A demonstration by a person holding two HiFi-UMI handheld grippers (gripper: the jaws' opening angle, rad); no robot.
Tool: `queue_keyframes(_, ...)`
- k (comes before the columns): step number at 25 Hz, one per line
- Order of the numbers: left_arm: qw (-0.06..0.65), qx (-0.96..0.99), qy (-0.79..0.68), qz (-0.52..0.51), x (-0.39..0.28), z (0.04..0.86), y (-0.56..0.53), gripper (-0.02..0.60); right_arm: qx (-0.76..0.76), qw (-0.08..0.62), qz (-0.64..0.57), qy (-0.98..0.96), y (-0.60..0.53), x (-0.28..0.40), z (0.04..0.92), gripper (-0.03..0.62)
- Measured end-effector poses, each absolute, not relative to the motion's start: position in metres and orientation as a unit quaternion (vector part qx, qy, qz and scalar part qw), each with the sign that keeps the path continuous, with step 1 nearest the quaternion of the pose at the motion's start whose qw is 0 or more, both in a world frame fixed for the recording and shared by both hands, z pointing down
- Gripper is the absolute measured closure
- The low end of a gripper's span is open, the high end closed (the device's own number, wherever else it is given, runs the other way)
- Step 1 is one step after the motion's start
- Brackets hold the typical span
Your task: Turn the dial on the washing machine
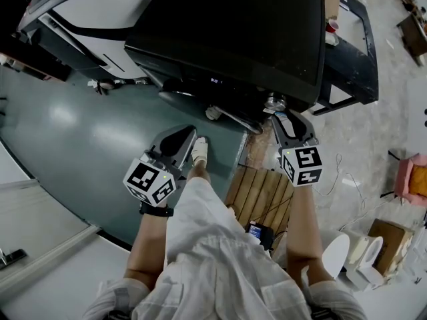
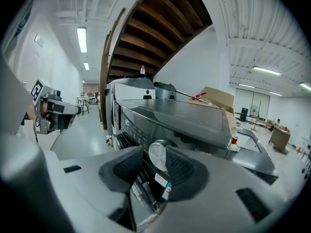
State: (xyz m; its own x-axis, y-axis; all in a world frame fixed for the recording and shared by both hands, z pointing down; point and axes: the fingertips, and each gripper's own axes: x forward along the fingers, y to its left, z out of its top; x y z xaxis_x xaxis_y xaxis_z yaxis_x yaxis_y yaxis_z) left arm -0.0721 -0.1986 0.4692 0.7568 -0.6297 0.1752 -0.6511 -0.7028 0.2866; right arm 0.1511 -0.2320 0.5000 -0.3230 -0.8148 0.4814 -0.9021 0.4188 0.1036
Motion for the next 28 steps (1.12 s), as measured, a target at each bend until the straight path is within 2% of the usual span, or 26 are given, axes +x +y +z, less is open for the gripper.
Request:
queue_keyframes(5, 0.167, 0.923, -0.346, 0.032, -0.069, 0.469, -0.199, 0.565, 0.525, 0.25, 0.067, -0.811, -0.243, 0.145, 0.495, 0.441)
queue_keyframes(12, 0.17, 0.923, -0.344, 0.034, -0.066, 0.471, -0.202, 0.565, 0.516, 0.311, 0.033, -0.797, -0.253, 0.143, 0.506, 0.418)
queue_keyframes(16, 0.172, 0.923, -0.343, 0.037, -0.065, 0.475, -0.202, 0.565, 0.535, 0.3, 0.051, -0.788, -0.251, 0.151, 0.513, 0.413)
queue_keyframes(21, 0.175, 0.924, -0.338, 0.04, -0.061, 0.477, -0.201, 0.565, 0.517, 0.321, 0.129, -0.783, -0.235, 0.157, 0.557, 0.339)
queue_keyframes(22, 0.176, 0.924, -0.337, 0.041, -0.06, 0.477, -0.201, 0.565, 0.504, 0.325, 0.138, -0.788, -0.232, 0.153, 0.566, 0.344)
queue_keyframes(23, 0.176, 0.924, -0.336, 0.043, -0.059, 0.478, -0.2, 0.565, 0.492, 0.331, 0.14, -0.793, -0.229, 0.148, 0.573, 0.378)
queue_keyframes(28, 0.173, 0.925, -0.335, 0.045, -0.06, 0.478, -0.199, 0.565, 0.463, 0.328, 0.139, -0.812, -0.223, 0.114, 0.579, 0.376)
